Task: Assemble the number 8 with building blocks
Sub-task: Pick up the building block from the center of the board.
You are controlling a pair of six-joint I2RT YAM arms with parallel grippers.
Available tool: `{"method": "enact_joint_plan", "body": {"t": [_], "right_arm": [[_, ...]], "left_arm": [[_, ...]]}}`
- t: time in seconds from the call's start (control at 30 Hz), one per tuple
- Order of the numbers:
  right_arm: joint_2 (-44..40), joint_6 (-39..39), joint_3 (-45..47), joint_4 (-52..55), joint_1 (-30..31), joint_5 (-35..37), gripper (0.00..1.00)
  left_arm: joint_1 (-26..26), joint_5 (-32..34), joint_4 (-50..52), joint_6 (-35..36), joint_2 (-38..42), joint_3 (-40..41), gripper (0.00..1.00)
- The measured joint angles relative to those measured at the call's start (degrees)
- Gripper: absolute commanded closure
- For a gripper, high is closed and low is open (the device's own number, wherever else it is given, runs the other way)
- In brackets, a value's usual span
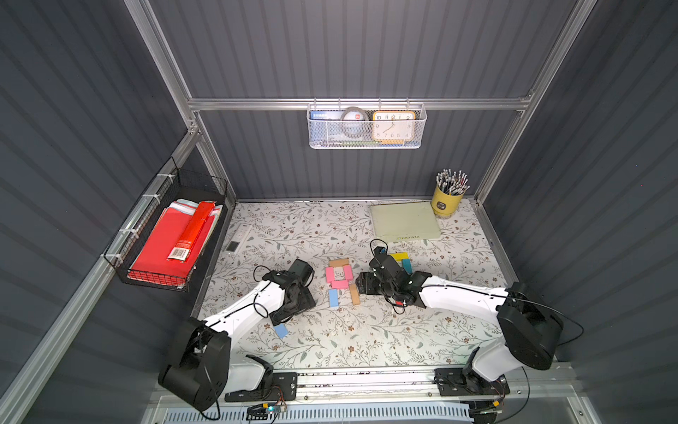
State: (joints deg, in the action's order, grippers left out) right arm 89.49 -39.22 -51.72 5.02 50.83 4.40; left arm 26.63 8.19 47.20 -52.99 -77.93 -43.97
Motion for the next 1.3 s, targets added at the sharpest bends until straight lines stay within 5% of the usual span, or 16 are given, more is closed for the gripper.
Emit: {"method": "enact_joint_plan", "body": {"t": [0.3, 0.57, 0.73, 1.03, 1.3], "right_arm": [[-1.01, 0.35, 2.6, -3.26, 0.44, -1.88, 0.27], [0.83, 8.48, -0.57, -7.26, 13.6, 0.0, 0.23], [9.2, 12.31, -7.1, -9.81, 21.27, 1.66, 0.23], [29.51, 18.43, -29.64, -4.9, 29.31, 5.55, 0.23], [38.64, 22.64, -41.46, 1.44, 32.74, 7.89, 0.27]], "left_arm": [[1.2, 0.35, 2.69, -1.77, -2.45, -1.95, 0.01], [-3.56, 7.69, 3.13, 0.26, -5.81, -27.43, 0.01], [-11.8, 11.06, -0.2, 5.53, -6.27, -34.47, 0.01], [-14.69, 11.89, -4.2, 10.93, -8.61, -37.38, 0.0], [-16.11, 11.39, -7.89, 12.7, -8.59, -37.79, 0.01]]}}
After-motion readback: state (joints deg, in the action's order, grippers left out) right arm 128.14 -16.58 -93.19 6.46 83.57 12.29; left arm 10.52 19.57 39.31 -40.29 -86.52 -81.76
